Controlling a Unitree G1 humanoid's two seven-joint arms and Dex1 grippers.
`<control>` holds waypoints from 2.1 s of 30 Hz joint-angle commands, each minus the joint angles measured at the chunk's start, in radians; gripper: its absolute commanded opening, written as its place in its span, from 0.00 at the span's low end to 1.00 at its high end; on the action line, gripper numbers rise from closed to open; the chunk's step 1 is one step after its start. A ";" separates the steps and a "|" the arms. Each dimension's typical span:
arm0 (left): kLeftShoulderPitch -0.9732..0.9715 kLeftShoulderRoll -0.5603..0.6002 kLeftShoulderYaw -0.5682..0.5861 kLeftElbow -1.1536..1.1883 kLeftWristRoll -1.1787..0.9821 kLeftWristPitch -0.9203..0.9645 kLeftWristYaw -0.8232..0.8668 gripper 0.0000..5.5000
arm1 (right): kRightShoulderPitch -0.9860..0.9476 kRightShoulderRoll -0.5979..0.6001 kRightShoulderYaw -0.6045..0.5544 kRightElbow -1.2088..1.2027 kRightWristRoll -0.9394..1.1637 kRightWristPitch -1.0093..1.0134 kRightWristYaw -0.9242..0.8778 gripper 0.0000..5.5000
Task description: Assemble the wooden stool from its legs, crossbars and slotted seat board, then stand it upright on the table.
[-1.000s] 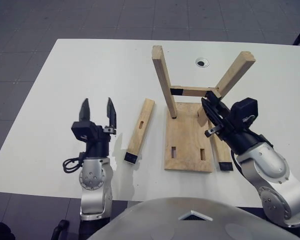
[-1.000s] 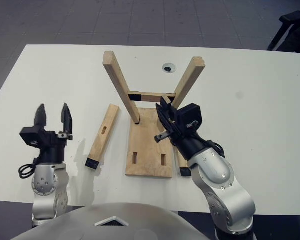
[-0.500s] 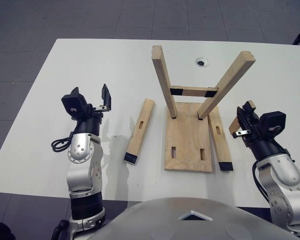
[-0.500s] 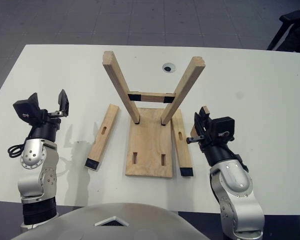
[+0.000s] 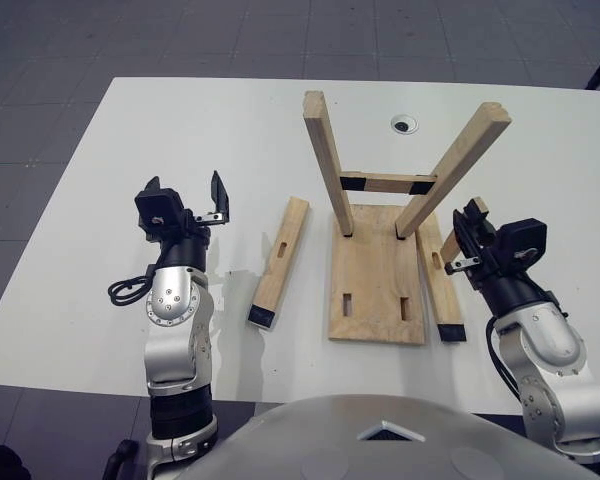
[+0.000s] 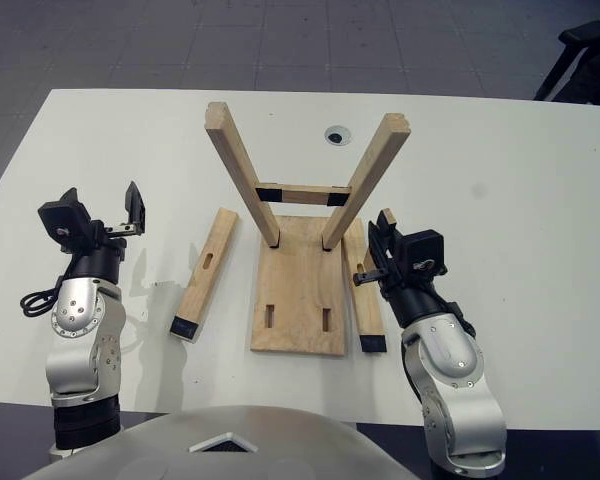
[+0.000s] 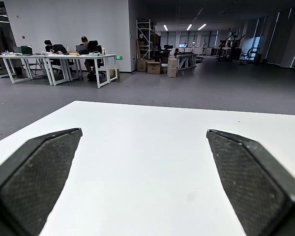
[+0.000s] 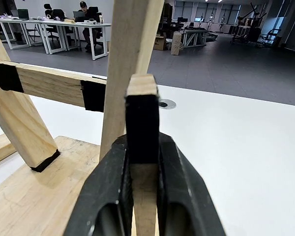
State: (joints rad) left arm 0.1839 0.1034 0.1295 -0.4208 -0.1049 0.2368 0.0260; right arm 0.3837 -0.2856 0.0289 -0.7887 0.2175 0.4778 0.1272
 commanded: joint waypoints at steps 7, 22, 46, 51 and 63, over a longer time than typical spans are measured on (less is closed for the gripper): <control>0.002 -0.010 0.005 -0.010 0.010 0.014 0.005 0.85 | 0.002 0.027 0.023 0.070 -0.059 -0.032 -0.004 0.07; 0.009 -0.028 -0.001 0.001 0.009 0.016 0.006 0.85 | 0.059 0.090 0.130 0.194 -0.166 -0.142 -0.028 0.07; 0.025 -0.036 -0.002 -0.013 0.006 0.020 0.001 0.85 | 0.080 0.062 0.079 0.116 -0.207 -0.101 -0.017 0.07; 0.034 -0.042 -0.011 -0.018 0.007 0.020 0.001 0.85 | 0.142 0.083 0.129 0.208 -0.260 -0.176 -0.040 0.07; 0.052 -0.039 -0.014 -0.030 0.000 0.026 -0.005 0.85 | 0.191 0.152 0.116 0.444 -0.335 -0.389 -0.156 0.07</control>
State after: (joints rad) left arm 0.2296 0.0641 0.1141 -0.4389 -0.1045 0.2390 0.0254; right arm 0.5126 -0.1350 0.1707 -0.4780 -0.1163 -0.0223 -0.0257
